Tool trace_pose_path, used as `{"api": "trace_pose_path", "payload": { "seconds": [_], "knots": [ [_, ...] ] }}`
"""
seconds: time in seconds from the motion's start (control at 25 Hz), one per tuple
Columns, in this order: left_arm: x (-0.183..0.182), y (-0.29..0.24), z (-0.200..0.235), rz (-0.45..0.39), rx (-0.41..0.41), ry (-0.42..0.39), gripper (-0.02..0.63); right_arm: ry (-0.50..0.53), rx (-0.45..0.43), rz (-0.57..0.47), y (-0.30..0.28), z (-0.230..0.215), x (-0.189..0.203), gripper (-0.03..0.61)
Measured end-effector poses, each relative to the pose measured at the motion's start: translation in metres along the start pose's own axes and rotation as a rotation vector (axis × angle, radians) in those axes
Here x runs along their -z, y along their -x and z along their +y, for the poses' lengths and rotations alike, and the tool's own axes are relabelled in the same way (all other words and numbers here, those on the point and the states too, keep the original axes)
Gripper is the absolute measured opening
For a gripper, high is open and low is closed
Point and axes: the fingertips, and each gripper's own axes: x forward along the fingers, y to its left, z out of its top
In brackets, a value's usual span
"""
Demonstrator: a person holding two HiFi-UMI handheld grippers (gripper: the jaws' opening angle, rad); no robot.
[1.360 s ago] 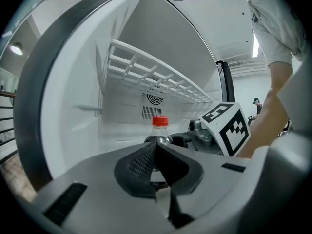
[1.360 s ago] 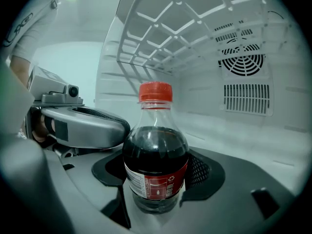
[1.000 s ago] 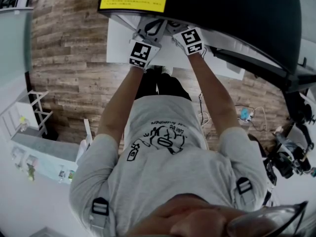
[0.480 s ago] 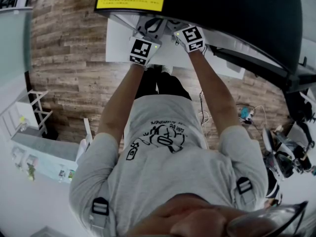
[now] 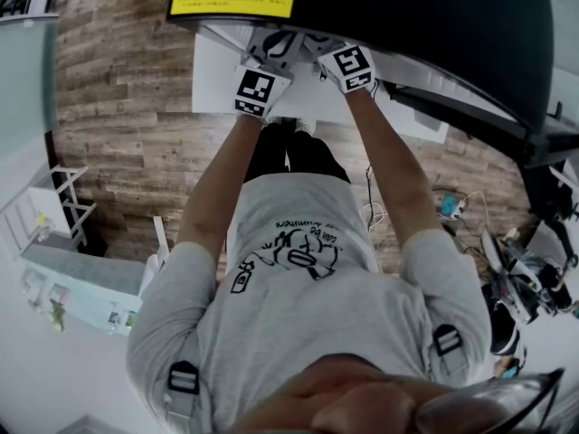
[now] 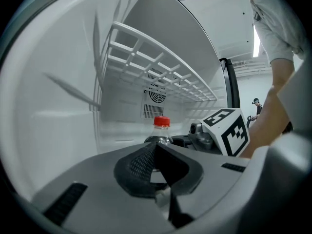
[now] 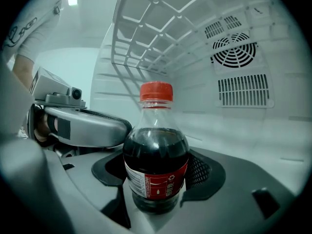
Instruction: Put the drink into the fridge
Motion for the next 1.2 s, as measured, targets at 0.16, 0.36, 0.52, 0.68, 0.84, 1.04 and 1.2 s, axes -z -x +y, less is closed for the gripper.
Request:
{"api": "trace_pose_path", "payload": {
  "seconds": [0.16, 0.36, 0.52, 0.68, 0.84, 1.04, 1.2],
  "knots": [
    [0.0, -0.001, 0.0, 0.002, 0.002, -0.003, 0.003, 0.001, -0.008, 0.002, -0.001, 0.0, -0.002, 0.321],
    [0.0, 0.0, -0.001, 0.002, 0.005, -0.004, 0.003, -0.027, -0.021, 0.018, -0.001, 0.001, 0.003, 0.321],
    [0.0, 0.002, -0.001, 0.002, 0.004, 0.001, 0.003, -0.039, -0.02, 0.021, 0.002, 0.001, 0.005, 0.322],
    [-0.003, 0.002, -0.001, -0.004, -0.001, 0.008, 0.003, -0.043, -0.017, 0.022, 0.003, 0.001, 0.005, 0.322],
    [-0.004, 0.004, -0.002, -0.006, -0.001, 0.009, 0.003, -0.047, -0.022, 0.029, 0.009, 0.002, 0.007, 0.322],
    [-0.006, 0.008, -0.003, -0.006, -0.002, 0.012, 0.003, -0.059, -0.028, 0.033, 0.018, 0.002, 0.003, 0.322],
    [-0.006, 0.013, -0.005, -0.004, 0.0, 0.014, 0.003, -0.069, -0.027, 0.038, 0.03, 0.003, 0.005, 0.323]
  ]
}}
